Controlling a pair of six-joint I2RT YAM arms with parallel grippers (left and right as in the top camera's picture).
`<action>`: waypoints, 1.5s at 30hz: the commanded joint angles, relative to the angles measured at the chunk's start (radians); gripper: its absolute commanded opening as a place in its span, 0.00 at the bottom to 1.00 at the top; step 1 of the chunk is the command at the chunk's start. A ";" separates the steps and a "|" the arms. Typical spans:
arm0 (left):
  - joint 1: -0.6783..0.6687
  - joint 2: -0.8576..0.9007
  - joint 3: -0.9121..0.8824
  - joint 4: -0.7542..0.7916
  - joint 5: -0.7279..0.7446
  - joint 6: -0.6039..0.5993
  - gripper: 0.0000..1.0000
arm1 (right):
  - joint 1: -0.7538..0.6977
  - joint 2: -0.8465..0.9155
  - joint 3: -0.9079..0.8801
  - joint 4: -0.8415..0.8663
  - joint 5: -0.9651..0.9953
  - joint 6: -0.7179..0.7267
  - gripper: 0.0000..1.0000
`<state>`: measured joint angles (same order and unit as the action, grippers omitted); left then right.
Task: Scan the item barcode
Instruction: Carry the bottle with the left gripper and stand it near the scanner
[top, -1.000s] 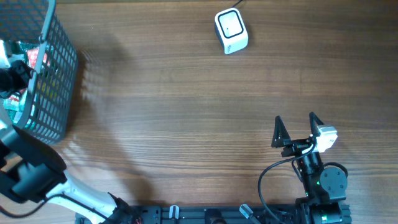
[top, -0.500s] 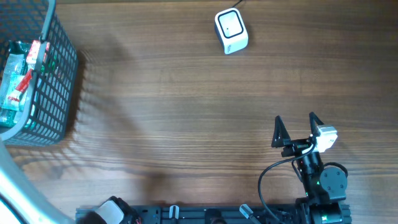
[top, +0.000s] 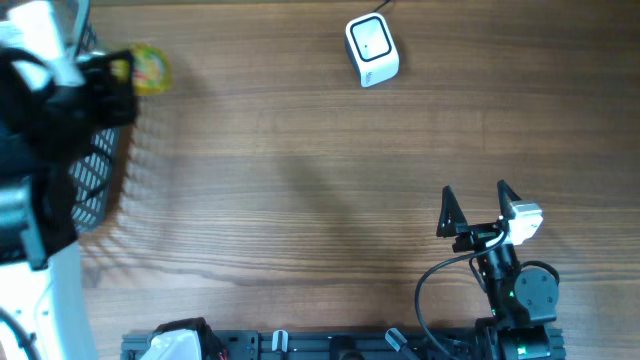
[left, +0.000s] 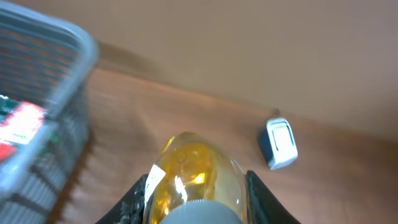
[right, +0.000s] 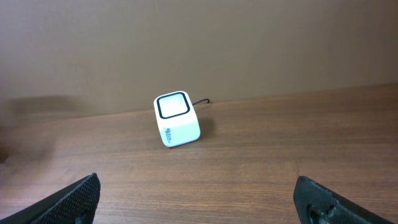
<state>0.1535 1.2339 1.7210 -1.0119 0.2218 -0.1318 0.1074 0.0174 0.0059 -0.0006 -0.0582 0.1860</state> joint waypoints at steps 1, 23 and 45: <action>-0.229 0.090 0.012 -0.065 -0.137 -0.066 0.29 | -0.005 -0.007 -0.001 0.003 0.013 0.000 1.00; -1.041 0.764 0.012 0.291 -0.485 -0.554 0.15 | -0.005 -0.007 -0.001 0.002 0.013 0.000 1.00; -1.083 0.827 0.013 0.332 -0.413 -0.540 0.74 | -0.005 -0.007 -0.001 0.002 0.013 0.000 1.00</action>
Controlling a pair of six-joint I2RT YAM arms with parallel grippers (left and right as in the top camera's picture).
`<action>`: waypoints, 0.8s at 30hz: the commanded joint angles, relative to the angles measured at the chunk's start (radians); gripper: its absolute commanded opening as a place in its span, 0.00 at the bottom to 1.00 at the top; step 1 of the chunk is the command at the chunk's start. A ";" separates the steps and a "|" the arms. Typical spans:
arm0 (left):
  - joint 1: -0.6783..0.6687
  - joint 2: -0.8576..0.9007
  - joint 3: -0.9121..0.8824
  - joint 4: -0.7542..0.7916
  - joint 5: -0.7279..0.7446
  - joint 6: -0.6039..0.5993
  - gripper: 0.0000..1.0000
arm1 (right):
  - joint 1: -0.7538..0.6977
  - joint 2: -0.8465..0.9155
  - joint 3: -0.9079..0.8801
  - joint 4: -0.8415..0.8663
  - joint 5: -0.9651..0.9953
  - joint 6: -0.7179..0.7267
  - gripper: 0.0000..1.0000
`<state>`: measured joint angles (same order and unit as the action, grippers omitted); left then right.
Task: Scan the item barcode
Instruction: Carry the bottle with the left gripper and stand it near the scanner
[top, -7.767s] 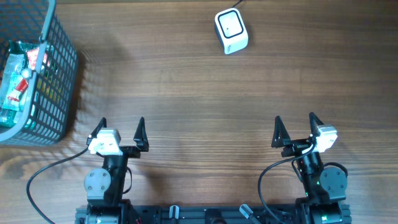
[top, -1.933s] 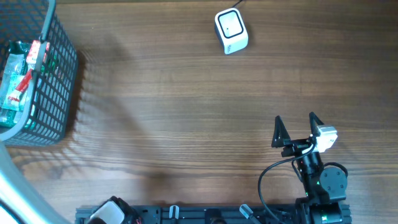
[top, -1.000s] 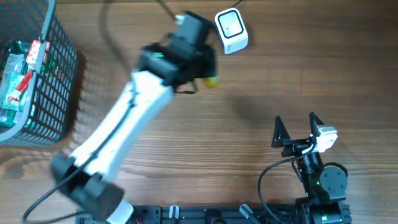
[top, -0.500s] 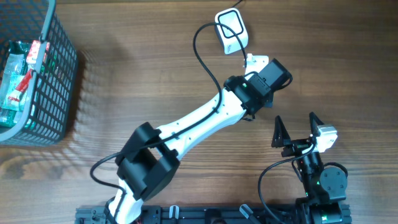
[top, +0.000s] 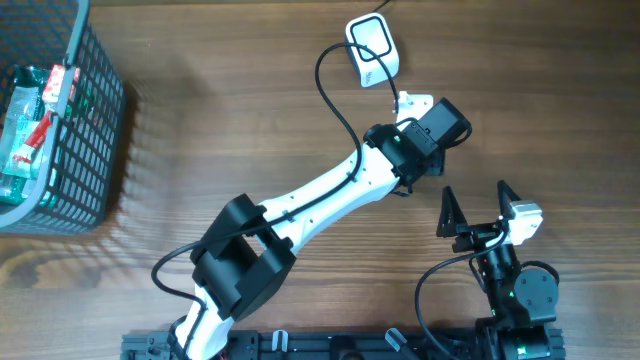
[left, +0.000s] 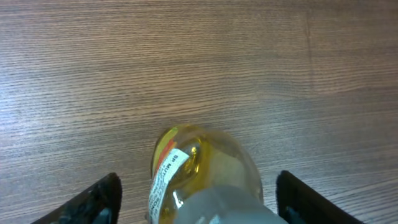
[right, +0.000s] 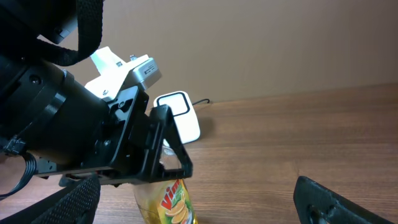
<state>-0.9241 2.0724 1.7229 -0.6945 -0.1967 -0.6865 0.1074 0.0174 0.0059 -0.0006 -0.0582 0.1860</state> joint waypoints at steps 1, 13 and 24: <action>-0.005 -0.025 0.011 0.024 0.005 0.035 0.74 | -0.005 -0.007 -0.001 0.003 0.013 0.000 0.99; -0.008 -0.055 0.011 -0.051 0.058 0.050 0.44 | -0.005 -0.007 -0.001 0.002 0.013 0.000 1.00; -0.021 -0.049 0.011 -0.042 0.077 -0.059 0.50 | -0.005 -0.007 -0.001 0.002 0.012 0.000 1.00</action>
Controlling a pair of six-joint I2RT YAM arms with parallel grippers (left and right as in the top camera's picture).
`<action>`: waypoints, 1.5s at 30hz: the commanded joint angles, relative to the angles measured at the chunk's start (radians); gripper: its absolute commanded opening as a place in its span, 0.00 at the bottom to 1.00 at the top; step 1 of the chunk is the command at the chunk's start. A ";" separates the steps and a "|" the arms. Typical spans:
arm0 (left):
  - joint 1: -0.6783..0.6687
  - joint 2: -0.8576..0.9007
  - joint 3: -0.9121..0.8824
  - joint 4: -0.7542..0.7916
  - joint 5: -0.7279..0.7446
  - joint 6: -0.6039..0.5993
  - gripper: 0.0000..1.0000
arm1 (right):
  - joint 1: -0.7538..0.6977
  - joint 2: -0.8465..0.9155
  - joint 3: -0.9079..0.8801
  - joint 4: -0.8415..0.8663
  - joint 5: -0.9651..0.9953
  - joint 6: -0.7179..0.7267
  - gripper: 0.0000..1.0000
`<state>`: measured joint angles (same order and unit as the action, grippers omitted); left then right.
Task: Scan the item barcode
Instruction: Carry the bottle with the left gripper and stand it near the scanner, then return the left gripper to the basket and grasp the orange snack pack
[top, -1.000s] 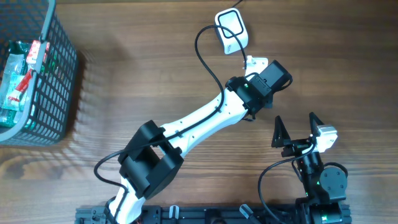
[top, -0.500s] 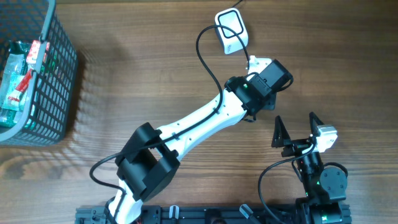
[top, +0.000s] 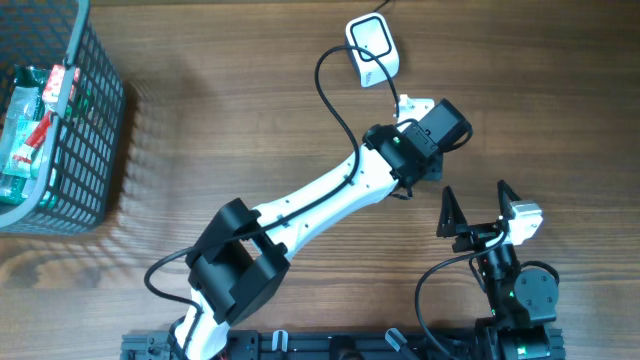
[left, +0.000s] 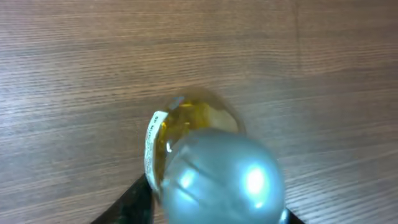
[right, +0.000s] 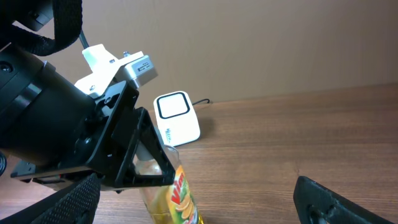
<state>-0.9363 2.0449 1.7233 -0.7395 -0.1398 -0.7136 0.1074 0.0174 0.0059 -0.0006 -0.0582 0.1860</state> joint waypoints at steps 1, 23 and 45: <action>-0.009 -0.021 0.010 0.002 0.020 -0.032 0.55 | -0.005 -0.007 -0.001 0.003 0.013 0.000 1.00; 0.438 -0.402 0.168 -0.028 -0.146 0.608 1.00 | -0.005 -0.007 -0.001 0.002 0.013 0.000 1.00; 1.614 -0.372 0.167 -0.005 0.328 0.829 1.00 | -0.005 -0.006 -0.001 0.002 0.012 0.000 1.00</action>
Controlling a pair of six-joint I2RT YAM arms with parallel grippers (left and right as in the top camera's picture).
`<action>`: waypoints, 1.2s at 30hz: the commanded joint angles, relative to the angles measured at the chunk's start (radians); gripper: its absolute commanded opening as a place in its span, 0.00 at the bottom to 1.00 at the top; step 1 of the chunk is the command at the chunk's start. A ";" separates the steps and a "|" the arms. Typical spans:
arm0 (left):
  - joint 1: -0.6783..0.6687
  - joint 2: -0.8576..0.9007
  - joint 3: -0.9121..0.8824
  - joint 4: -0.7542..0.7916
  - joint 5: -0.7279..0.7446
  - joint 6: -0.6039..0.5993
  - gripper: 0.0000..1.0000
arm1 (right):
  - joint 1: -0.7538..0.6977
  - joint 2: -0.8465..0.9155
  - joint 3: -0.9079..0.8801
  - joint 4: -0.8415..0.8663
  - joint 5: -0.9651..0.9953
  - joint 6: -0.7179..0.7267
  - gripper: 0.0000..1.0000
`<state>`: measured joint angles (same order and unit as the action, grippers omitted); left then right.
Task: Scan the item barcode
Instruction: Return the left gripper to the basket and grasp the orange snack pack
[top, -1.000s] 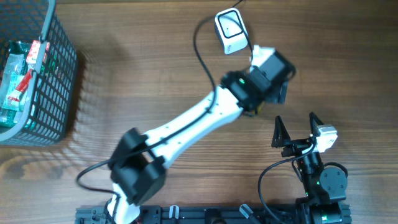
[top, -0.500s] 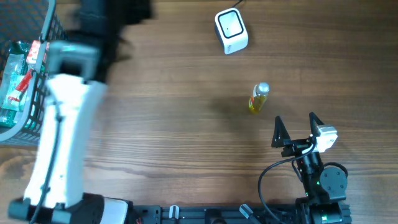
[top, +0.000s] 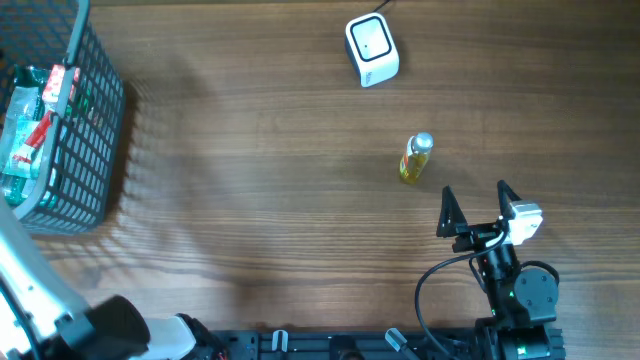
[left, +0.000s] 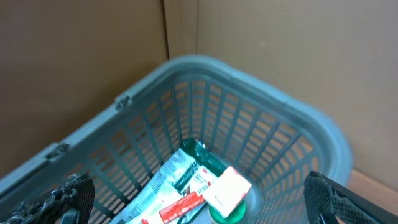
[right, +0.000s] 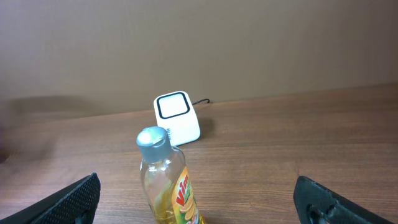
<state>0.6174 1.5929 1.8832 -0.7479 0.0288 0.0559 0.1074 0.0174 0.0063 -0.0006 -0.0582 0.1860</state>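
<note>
The yellow bottle (top: 415, 160) with a grey cap stands upright and alone on the table, its label (right: 181, 190) turned toward the right wrist camera. Behind it sits the white scanner (top: 371, 48), also seen as the white scanner (right: 176, 118). My right gripper (top: 475, 195) rests open just in front of the bottle, touching nothing. Far to the left, my left gripper (left: 199, 202) hangs open above the basket with nothing between its fingers.
The grey mesh basket (top: 100, 120) at the far left holds several packets (left: 186, 180) and a green-lidded item. Its rim (left: 249, 81) lies below the left wrist camera. A brown wall stands behind the table.
My left gripper stood around the bottle in front of the scanner. It is now open over the basket at the far left, and the bottle stands free. The right arm has not moved.
At first my left gripper held the yellow bottle beside the basket. Then the bottle was on the table in front of the scanner with the gripper's fingers around it, and likewise a moment later. Now the bottle stands alone and the left gripper is back over the basket.
</note>
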 joint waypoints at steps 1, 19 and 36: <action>0.073 0.111 0.008 0.002 0.183 0.103 1.00 | -0.005 -0.006 -0.001 0.002 0.012 0.000 1.00; -0.027 0.500 0.006 0.032 0.274 0.473 1.00 | -0.005 -0.006 -0.001 0.002 0.012 0.000 1.00; -0.033 0.622 -0.001 0.024 0.304 0.460 0.70 | -0.005 -0.006 -0.001 0.003 0.012 0.000 1.00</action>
<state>0.5835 2.2013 1.8832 -0.7116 0.3061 0.5163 0.1074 0.0174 0.0063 -0.0006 -0.0582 0.1860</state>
